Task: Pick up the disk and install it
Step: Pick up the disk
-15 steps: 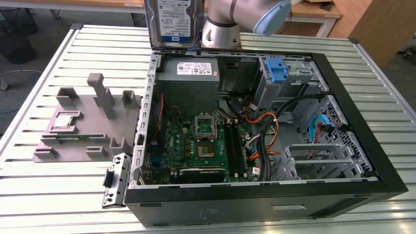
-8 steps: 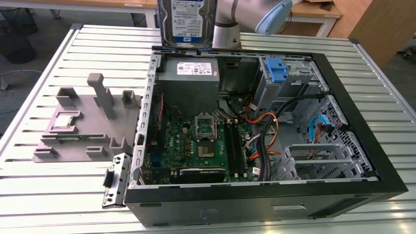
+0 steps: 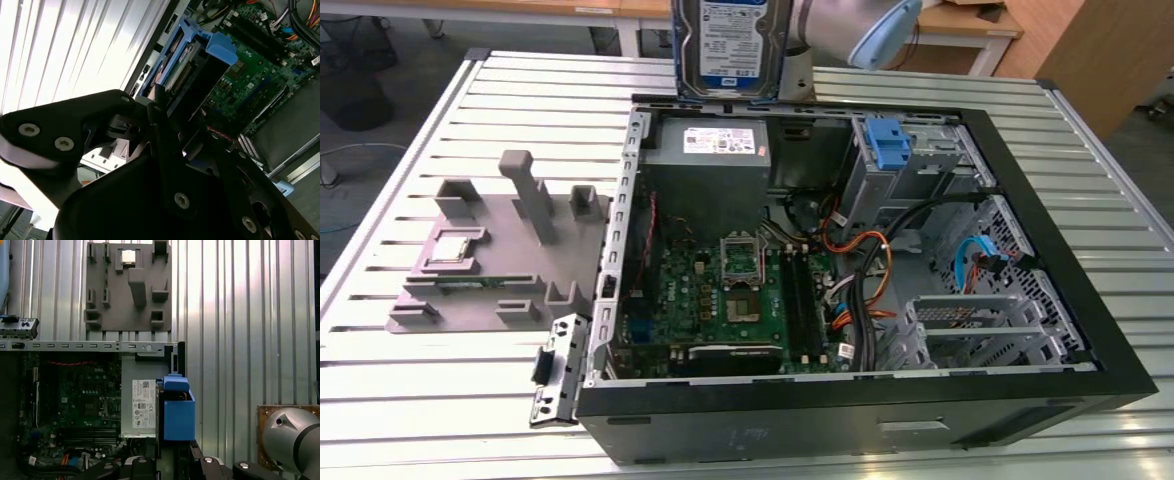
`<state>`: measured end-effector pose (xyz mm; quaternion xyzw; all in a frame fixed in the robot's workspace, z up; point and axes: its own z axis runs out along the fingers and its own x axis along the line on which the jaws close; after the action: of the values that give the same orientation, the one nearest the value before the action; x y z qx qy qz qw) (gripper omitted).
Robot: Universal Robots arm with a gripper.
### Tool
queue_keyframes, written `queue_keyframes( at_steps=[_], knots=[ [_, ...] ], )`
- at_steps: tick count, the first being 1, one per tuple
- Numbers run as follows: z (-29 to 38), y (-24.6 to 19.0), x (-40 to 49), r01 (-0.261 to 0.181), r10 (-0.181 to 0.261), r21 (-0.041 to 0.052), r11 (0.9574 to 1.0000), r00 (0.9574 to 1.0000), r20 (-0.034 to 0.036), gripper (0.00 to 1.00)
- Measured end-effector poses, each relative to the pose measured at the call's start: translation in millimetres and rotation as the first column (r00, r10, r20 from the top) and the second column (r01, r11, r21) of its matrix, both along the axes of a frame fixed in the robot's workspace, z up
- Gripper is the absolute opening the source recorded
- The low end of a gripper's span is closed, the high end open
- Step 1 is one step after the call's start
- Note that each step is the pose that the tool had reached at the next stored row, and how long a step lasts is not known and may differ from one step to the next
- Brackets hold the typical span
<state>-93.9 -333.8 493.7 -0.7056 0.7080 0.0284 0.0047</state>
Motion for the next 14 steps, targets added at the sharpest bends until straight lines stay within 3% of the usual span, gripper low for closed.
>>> queue_keyframes(
  at_steps=[14],
  knots=[
    [-0.1, 0.0, 43.3, 0.0, 0.0, 0.0, 1.0, 1.0, 0.0, 0.35]
  ],
)
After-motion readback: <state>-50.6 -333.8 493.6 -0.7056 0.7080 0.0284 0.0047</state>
